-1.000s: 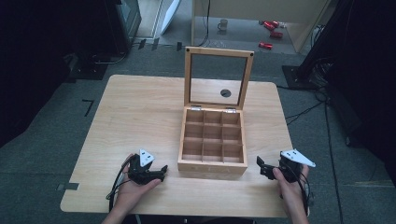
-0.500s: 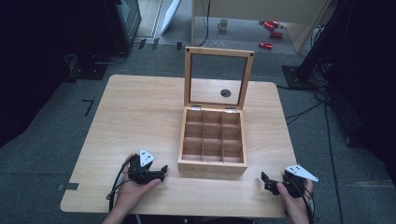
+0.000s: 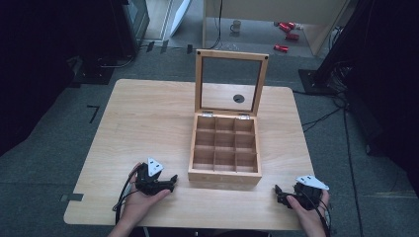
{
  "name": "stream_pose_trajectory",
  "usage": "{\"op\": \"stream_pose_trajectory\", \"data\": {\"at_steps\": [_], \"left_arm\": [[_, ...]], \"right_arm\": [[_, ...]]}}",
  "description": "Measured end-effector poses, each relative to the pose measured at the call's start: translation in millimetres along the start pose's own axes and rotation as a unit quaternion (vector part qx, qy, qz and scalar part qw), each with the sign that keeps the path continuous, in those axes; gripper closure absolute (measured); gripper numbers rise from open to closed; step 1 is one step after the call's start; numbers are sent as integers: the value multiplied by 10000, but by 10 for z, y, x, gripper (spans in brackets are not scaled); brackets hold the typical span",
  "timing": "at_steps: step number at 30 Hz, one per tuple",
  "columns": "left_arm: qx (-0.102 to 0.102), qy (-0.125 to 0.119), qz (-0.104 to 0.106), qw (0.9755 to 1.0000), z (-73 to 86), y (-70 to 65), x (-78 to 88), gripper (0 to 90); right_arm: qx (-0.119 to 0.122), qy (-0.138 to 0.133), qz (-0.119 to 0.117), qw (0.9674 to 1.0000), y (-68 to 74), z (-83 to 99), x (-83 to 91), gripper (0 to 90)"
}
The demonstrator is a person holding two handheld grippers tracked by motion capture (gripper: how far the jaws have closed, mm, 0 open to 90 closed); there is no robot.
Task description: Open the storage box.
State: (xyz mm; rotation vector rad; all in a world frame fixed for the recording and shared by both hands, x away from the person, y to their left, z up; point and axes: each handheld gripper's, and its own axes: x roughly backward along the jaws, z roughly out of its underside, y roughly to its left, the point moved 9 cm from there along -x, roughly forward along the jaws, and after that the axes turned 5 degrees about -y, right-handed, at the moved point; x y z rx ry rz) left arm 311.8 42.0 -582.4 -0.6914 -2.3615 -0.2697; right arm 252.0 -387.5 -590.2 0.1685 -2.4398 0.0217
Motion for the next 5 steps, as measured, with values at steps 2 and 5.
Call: {"op": "stream_pose_trajectory", "data": {"at_steps": [2,5], "left_arm": [[-1,0,1,10000,0,0,0,151],[0,0,1,10000,0,0,0,150]], "right_arm": [[1,0,0,10000,0,0,0,0],[-11,6,4,10000,1,1,1,0]]}}
